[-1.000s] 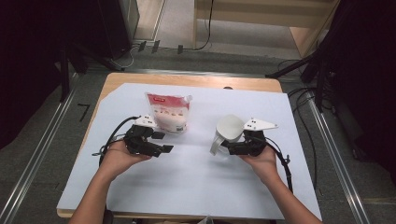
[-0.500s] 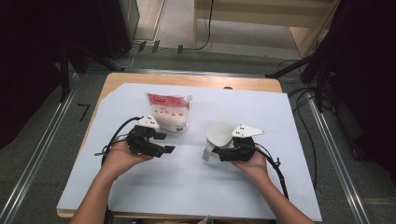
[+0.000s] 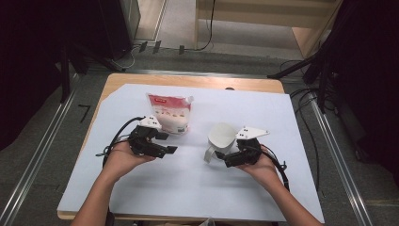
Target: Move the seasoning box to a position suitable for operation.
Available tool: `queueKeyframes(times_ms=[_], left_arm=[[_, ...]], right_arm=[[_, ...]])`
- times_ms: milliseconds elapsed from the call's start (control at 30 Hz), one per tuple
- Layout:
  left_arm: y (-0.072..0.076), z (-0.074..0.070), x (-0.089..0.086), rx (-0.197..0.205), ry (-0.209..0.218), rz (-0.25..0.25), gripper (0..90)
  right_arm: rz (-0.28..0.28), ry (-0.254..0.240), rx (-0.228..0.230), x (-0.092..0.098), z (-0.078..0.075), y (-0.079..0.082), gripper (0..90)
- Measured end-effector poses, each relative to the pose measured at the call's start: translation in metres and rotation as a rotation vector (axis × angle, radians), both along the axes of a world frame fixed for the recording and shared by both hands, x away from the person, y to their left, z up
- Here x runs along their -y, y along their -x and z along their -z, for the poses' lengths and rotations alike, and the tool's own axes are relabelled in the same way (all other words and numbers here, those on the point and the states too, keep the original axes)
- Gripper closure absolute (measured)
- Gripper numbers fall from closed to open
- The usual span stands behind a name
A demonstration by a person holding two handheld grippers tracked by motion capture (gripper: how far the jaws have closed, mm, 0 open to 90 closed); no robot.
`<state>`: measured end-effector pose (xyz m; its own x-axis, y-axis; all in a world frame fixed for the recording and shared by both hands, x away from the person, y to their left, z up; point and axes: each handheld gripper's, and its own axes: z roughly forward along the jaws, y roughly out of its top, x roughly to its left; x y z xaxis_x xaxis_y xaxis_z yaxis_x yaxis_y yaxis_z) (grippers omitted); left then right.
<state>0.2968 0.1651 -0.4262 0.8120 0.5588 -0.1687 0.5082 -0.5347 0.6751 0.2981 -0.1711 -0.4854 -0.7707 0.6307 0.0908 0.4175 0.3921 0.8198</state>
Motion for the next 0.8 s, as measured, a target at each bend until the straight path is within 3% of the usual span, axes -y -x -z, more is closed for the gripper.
queueKeyframes(times_ms=[167,233,300,367,600,667,800], left_arm=[[-0.005,-0.007,0.005,-0.020,0.030,0.026,46.7],[-0.005,-0.009,0.009,-0.028,0.025,0.039,52.6],[-0.006,-0.011,0.014,-0.061,0.028,0.074,61.9],[-0.006,-0.014,0.020,-0.043,0.005,0.096,67.7],[-0.014,-0.021,0.036,-0.052,0.041,0.143,85.2],[-0.016,-0.023,0.041,-0.057,0.045,0.150,90.0],[-0.016,-0.020,0.056,-0.045,0.013,0.177,90.0]], right_arm=[[-0.006,-0.013,-0.039,0.011,-0.008,0.009,4.2],[-0.008,-0.011,-0.046,0.018,-0.011,0.013,7.3],[-0.016,-0.021,-0.055,0.026,-0.016,0.017,13.0],[-0.015,-0.028,-0.062,0.034,-0.021,0.019,15.2],[0.020,-0.029,-0.067,0.053,-0.029,0.022,37.0],[0.021,-0.032,-0.048,0.054,-0.032,0.024,47.6],[0.040,-0.064,-0.046,0.058,-0.038,0.023,62.2]])
